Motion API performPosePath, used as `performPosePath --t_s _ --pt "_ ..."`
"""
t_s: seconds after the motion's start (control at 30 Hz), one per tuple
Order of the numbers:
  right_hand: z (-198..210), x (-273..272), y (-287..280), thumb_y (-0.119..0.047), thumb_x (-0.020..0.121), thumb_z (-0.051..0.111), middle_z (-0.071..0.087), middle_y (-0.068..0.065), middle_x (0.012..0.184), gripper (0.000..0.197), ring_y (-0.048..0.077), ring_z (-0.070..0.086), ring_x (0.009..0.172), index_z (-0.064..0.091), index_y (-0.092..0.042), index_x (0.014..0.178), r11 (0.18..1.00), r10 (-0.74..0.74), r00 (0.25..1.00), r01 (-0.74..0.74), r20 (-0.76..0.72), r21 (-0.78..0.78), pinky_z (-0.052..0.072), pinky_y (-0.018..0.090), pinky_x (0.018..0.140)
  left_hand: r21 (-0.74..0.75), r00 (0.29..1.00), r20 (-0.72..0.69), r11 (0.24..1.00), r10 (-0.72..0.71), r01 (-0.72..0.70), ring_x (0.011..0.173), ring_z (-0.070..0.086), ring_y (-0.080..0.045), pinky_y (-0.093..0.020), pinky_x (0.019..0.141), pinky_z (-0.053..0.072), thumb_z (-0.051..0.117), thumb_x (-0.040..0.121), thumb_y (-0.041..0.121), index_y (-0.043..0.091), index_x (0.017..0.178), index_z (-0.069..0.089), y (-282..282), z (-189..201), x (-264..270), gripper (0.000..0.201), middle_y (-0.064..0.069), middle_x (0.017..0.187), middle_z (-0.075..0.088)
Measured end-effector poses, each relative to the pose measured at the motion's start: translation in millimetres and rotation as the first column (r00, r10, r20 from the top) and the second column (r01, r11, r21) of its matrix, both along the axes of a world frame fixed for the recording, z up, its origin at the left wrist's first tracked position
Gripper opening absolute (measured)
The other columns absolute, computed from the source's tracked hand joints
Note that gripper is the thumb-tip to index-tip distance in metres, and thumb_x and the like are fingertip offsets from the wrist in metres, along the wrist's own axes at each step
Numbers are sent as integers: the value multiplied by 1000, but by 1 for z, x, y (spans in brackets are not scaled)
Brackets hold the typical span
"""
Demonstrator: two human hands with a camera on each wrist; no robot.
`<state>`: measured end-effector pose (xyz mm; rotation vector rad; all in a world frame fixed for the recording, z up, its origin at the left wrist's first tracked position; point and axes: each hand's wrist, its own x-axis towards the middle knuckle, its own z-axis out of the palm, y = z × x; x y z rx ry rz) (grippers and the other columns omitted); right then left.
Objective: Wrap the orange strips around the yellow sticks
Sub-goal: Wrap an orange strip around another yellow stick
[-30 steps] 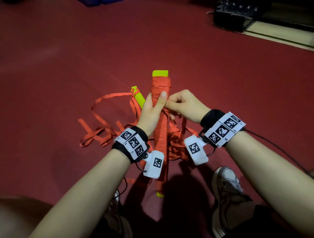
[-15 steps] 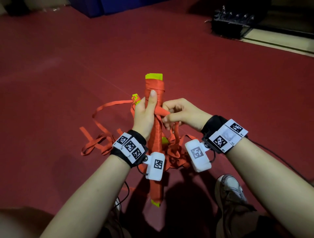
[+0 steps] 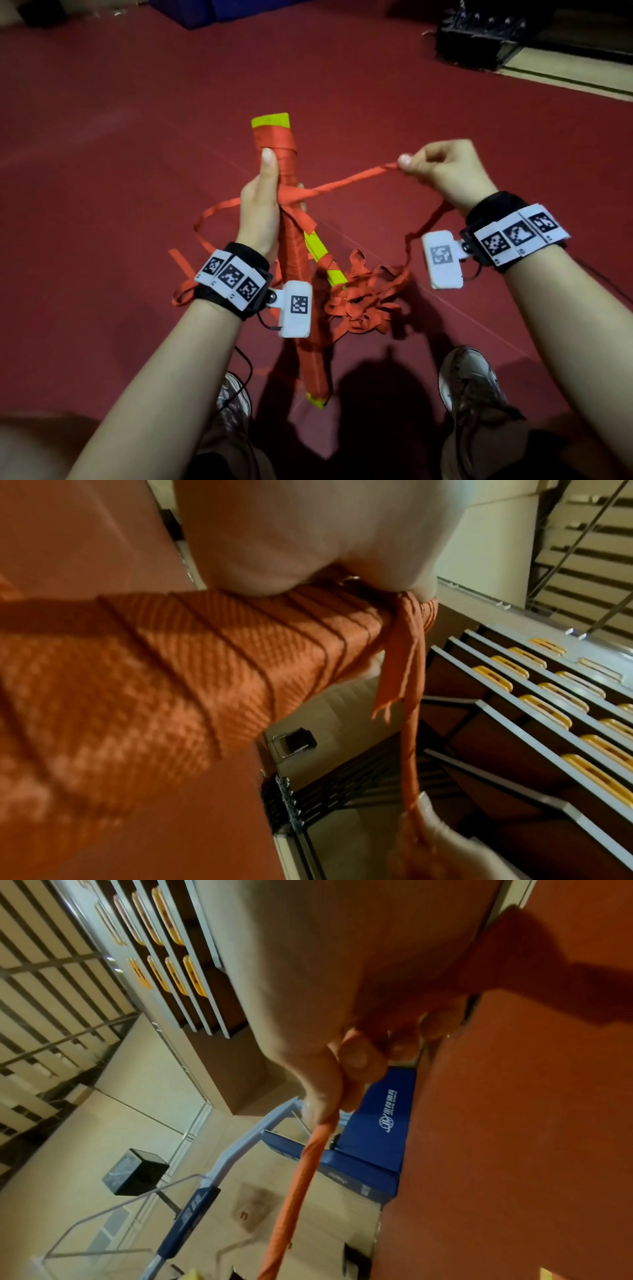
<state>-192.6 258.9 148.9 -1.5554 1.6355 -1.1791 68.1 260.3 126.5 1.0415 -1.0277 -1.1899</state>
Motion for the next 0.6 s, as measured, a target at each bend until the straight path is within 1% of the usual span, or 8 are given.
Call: performPosePath --t_s 0.13,0.17,0.23,0.27,0.33,0.43,0.5,0.6 --pt "22 1 -2 -37 101 59 52 -7 49 47 6 44 45 51 -18 58 994 -78 960 97 270 -58 37 18 50 -9 993 92 997 -75 76 45 52 -17 -26 46 46 40 106 47 6 78 57 10 -13 -11 53 -8 54 55" --pt "24 1 -3 -38 101 58 53 -3 52 46 8 46 45 52 -18 59 994 -103 967 110 235 -19 38 20 50 -11 991 110 997 -78 80 45 52 -17 -26 46 45 41 106 46 7 77 57 11 -16 -13 51 -8 54 55" --pt "19 -1 -6 -29 97 62 60 7 67 27 11 59 57 64 -17 74 981 -169 974 181 -148 73 43 25 59 -25 987 147 997 -67 72 45 52 -16 -26 47 45 44 105 48 8 78 57 13 -20 -18 50 -8 55 56" --pt "14 -1 -4 -18 94 62 66 13 86 8 19 68 81 69 -15 90 967 -170 919 224 -355 117 48 28 72 -31 987 154 998 -52 57 45 53 -16 -25 48 46 46 104 49 8 80 57 14 -22 -20 49 -7 57 56" --pt "3 13 2 -4 87 58 64 18 122 33 33 61 117 67 -13 118 967 -77 836 195 -544 163 46 34 98 -39 987 163 999 1 5 49 55 -16 -28 52 48 50 101 53 12 79 58 12 -28 -23 47 -7 60 56" --pt "-7 57 17 6 90 58 69 12 107 28 24 64 99 68 -10 111 983 124 983 -103 -137 154 50 33 91 -44 972 214 995 99 -91 65 57 -20 -45 68 51 54 85 74 26 69 64 10 -34 -26 52 0 66 59" --pt "-8 85 29 4 95 58 67 15 96 16 22 63 85 66 -6 105 959 195 949 -237 249 154 55 31 80 -58 954 251 987 162 -152 65 57 -12 -41 72 50 53 80 77 28 68 64 10 -37 -27 52 13 63 61" --pt "-12 104 36 -6 93 68 64 15 87 10 21 63 81 66 -2 102 954 206 918 -266 340 138 58 40 85 -59 929 308 978 207 -198 64 56 -3 -39 77 51 51 77 77 28 73 64 11 -40 -26 51 19 62 63"
